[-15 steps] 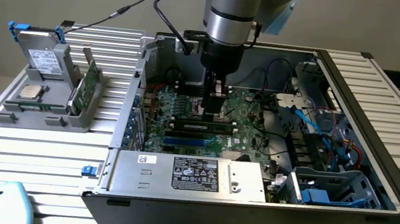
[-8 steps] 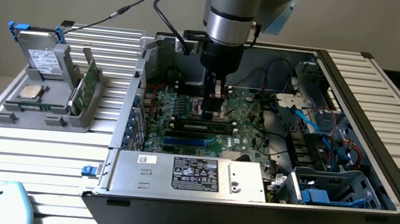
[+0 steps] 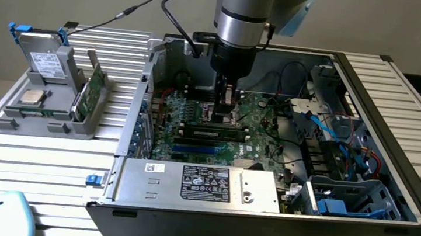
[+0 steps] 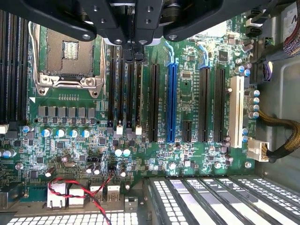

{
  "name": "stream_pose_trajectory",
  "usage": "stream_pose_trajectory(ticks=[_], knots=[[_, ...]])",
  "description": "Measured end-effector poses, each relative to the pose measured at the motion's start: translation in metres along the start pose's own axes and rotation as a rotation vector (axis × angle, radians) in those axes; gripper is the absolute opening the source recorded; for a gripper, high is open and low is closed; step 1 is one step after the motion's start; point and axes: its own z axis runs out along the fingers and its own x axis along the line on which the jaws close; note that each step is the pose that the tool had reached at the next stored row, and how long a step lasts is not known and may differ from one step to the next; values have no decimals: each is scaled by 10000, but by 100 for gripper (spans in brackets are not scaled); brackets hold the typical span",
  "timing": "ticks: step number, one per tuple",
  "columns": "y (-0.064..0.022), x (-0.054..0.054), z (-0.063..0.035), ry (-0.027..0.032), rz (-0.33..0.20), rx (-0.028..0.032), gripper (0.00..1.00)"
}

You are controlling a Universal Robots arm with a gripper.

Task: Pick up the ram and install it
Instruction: 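Insert the ram into the slot, then press down the ram until it locks into place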

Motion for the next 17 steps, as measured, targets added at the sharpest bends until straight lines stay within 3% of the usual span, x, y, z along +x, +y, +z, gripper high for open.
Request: stream_pose_trajectory(ticks=[13,14,15,17], knots=[[6,0,0,1,0,1,11],[7,1,-1,3,9,59,11],[6,2,-1,5,29,200,11],[-5,19,2,3,77,570,11]])
